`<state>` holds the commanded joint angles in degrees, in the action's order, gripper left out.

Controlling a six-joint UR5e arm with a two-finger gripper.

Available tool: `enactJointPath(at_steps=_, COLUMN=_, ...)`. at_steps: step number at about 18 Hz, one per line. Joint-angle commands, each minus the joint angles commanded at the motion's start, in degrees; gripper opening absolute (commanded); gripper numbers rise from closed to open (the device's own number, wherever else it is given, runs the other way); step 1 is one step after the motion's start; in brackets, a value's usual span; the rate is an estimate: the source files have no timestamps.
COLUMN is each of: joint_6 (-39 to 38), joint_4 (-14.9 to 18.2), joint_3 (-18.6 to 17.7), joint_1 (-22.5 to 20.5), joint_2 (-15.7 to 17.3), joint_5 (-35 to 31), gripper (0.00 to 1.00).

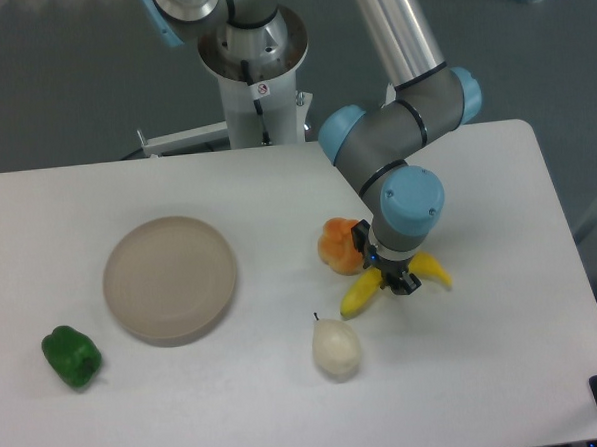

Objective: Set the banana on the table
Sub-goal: 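Open the gripper to release the banana on the table and lift away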

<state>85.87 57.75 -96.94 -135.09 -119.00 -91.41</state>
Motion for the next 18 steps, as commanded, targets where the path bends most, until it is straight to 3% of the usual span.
enactJointPath(at_steps=5, joint_6=0.17, joint_4=-0.09, joint_3=1.66, joint_1=-0.87, joint_2=0.17, joint_5=0.35, gripper=1.00)
enactJointPath(at_steps=12, joint_6=0.97, joint_4=1.84, joint_3=10.27, joint_1=-2.55, joint_2=-0.61, joint_5=1.84, gripper=1.00)
enactJointPath(at_steps=17, joint_6=0.97, joint_4=11.14, joint_3=21.33, joint_1=-3.69, joint_2=-4.21, joint_5=2.11, gripper=1.00)
enactJointPath(at_steps=18, joint_6=0.97, joint_4=11.68, joint_3=22.66, joint_1=-4.13, joint_2=-4.83, joint_5=2.11, gripper=1.00)
